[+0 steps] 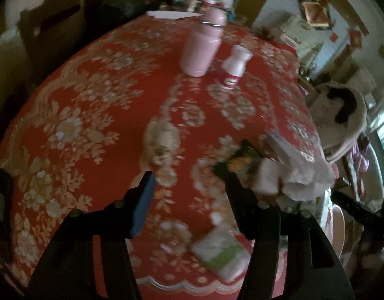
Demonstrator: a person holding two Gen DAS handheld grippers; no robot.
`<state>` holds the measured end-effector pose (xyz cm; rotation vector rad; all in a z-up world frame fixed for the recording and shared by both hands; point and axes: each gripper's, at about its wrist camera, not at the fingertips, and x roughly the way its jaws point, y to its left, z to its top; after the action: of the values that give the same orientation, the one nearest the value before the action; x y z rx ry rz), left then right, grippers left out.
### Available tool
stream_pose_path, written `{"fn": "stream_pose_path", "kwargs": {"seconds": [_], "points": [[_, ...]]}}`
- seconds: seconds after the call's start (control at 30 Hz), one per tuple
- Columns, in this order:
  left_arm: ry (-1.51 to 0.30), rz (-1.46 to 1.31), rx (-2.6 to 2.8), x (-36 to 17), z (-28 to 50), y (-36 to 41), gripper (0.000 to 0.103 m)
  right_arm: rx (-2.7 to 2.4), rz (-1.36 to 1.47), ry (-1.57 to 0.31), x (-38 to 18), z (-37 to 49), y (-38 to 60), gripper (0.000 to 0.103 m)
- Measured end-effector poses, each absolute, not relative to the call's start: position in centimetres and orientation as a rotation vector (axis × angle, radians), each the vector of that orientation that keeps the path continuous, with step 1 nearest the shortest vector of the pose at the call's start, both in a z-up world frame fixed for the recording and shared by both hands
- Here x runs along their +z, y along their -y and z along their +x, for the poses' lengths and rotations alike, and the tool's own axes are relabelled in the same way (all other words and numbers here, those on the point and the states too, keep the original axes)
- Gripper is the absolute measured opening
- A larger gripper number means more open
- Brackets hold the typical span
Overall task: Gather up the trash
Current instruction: 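Grasp the crumpled paper with the left tool while right grasps white tissues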
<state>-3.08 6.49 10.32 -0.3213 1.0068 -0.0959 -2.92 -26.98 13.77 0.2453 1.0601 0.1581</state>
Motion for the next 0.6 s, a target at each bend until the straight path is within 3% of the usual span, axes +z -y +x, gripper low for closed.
{"fn": "stream_pose_path", "kwargs": {"seconds": [0.6], "points": [[-1.081,-0.297,-0.023,4.3,4.8,-7.0,0.057,0.160,0.113,-1.065,11.2,1.1,24.1,0.078]]}}
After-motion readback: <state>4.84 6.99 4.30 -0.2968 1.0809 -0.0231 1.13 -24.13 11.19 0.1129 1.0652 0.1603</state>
